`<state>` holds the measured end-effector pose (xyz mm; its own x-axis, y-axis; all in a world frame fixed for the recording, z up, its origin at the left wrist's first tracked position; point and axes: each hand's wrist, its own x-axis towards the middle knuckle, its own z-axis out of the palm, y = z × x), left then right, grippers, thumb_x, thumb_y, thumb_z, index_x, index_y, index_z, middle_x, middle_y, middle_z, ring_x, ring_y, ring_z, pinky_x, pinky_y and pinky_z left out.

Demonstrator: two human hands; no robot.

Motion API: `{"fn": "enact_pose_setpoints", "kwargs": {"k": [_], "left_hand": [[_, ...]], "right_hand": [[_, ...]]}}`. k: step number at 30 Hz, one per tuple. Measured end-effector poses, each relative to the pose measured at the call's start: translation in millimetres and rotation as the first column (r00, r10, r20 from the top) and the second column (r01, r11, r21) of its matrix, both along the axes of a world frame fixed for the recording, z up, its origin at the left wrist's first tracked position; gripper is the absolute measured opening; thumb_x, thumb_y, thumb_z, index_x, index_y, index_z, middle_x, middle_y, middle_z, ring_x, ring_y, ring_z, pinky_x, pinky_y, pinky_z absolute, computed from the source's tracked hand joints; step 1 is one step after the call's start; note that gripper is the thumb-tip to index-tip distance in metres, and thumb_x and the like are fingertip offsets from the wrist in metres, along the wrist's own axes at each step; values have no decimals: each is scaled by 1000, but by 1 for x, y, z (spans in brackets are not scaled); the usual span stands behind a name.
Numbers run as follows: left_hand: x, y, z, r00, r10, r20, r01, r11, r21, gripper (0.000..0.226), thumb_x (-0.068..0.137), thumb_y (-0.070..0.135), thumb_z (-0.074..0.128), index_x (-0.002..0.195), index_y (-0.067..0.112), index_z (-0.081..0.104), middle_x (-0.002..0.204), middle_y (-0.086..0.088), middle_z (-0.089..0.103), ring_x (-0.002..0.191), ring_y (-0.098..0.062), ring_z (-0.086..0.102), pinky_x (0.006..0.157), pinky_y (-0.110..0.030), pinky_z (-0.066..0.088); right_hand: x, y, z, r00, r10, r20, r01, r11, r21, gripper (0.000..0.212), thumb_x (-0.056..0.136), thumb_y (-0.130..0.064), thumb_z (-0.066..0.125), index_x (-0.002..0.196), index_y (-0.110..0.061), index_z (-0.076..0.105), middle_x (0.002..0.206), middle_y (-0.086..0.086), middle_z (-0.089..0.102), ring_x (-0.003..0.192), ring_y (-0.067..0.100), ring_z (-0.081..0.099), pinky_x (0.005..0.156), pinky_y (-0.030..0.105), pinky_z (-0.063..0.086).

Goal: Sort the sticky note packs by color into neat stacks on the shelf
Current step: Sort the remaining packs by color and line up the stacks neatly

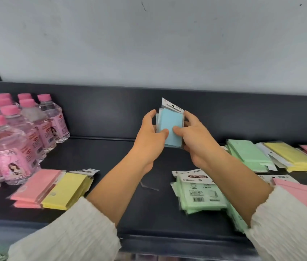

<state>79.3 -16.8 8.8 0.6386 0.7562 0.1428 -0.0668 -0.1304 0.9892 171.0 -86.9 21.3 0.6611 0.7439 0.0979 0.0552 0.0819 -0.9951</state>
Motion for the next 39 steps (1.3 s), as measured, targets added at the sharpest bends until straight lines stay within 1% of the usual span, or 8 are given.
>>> {"fn": "enact_pose_setpoints", "kwargs": {"k": [8, 12, 18, 21, 25, 28, 33, 39], "left_hand": [[-88, 5, -19, 992, -123, -37, 124, 991, 46, 52, 91, -2, 37, 130, 30, 51, 120, 7, 63, 109, -10, 59, 94, -31, 49], [-127, 14, -36, 964, -37, -263, 97, 970, 221, 36, 92, 13, 43, 124, 30, 47, 121, 0, 55, 104, -17, 57, 89, -38, 50], [-192, 46, -56, 798, 380, -467, 174, 597, 783, 46, 95, 43, 46, 140, 32, 41, 147, 16, 36, 135, -11, 26, 108, -31, 27], [-215, 58, -70, 766, 402, -501, 200, 592, 781, 47, 90, 55, 46, 133, 37, 50, 144, 19, 40, 134, -9, 31, 106, -34, 26], [-226, 58, -77, 782, 379, -494, 213, 583, 784, 55, 89, 65, 38, 134, 36, 50, 146, 18, 40, 137, -9, 29, 108, -34, 21], [-227, 60, -77, 754, 366, -546, 286, 566, 774, 61, 88, 65, 37, 142, 36, 37, 152, 19, 27, 140, -7, 20, 110, -33, 16], [-227, 67, -73, 745, 280, -605, 363, 591, 720, 60, 89, 59, 45, 144, 36, 33, 154, 17, 23, 140, -10, 18, 111, -34, 15], [-222, 80, -51, 703, 285, -652, 512, 435, 741, 69, 77, 63, 60, 136, 33, 44, 142, 12, 40, 129, -15, 34, 106, -38, 29]], "right_hand": [[-84, 4, -26, 996, 71, -48, -71, 997, -5, 41, 93, 0, 48, 113, -34, 56, 109, -7, 65, 101, 16, 64, 85, 38, 55], [-121, 7, -47, 999, 35, -10, -36, 997, -66, 39, 92, 1, 48, 110, -32, 58, 110, -5, 66, 99, 13, 63, 86, 34, 53], [-164, 18, -66, 979, -17, 202, 85, 940, -330, 39, 97, -7, 44, 133, -21, 41, 132, 0, 49, 102, 12, 53, 82, 27, 47], [-176, 20, -68, 934, -9, 356, 173, 886, -431, 49, 100, -14, 37, 148, -15, 24, 142, 4, 40, 101, 13, 46, 74, 20, 37], [-185, 21, -67, 912, -27, 409, 231, 858, -459, 44, 101, -14, 34, 145, -11, 30, 134, 9, 47, 98, 20, 51, 73, 25, 39], [-189, 25, -65, 920, -40, 390, 241, 842, -483, 36, 99, -15, 35, 135, -13, 40, 118, 2, 48, 92, 15, 47, 56, 19, 40], [-193, 38, -68, 941, -62, 333, 240, 817, -524, 18, 98, -13, 33, 113, -15, 43, 111, 4, 49, 82, 13, 48, 53, 22, 37], [-195, 44, -67, 955, -65, 290, 220, 810, -544, 34, 98, -15, 31, 130, -10, 40, 126, 10, 53, 91, 16, 51, 53, 22, 37]]}}
